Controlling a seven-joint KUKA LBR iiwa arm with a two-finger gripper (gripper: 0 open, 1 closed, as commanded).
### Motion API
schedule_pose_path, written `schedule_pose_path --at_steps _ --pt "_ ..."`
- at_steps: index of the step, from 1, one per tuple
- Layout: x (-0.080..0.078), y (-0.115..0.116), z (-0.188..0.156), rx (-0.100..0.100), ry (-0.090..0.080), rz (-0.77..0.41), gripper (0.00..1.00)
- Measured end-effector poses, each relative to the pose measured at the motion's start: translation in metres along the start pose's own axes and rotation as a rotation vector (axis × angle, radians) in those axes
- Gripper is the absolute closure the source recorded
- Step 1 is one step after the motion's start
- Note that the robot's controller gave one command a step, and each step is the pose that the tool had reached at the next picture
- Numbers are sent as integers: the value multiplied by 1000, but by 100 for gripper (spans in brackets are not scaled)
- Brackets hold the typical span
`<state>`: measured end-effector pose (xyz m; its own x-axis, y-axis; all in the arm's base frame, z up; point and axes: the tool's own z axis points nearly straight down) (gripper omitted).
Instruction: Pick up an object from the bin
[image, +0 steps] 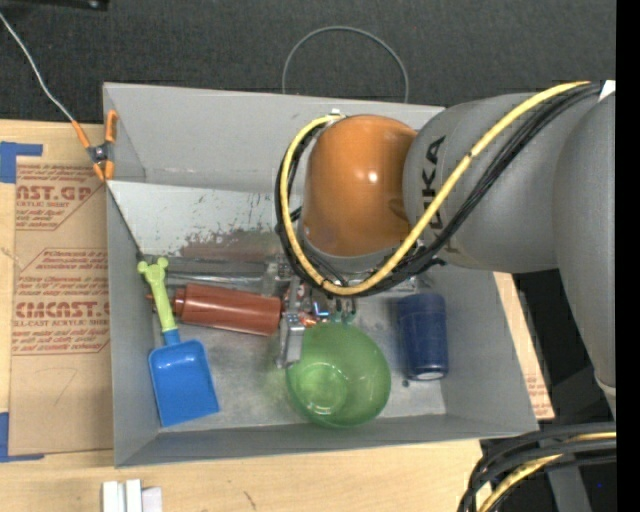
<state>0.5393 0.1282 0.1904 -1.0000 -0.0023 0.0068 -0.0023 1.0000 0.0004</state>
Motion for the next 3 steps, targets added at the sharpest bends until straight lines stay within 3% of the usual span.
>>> schedule_pose_path --at_steps 1,2,3 --pt "-2 -1 -5 -1 -8 2 0" --pt "-26 5 79 -3 -10 83 0" --pt "-26 21 121 -1 -9 -14 100"
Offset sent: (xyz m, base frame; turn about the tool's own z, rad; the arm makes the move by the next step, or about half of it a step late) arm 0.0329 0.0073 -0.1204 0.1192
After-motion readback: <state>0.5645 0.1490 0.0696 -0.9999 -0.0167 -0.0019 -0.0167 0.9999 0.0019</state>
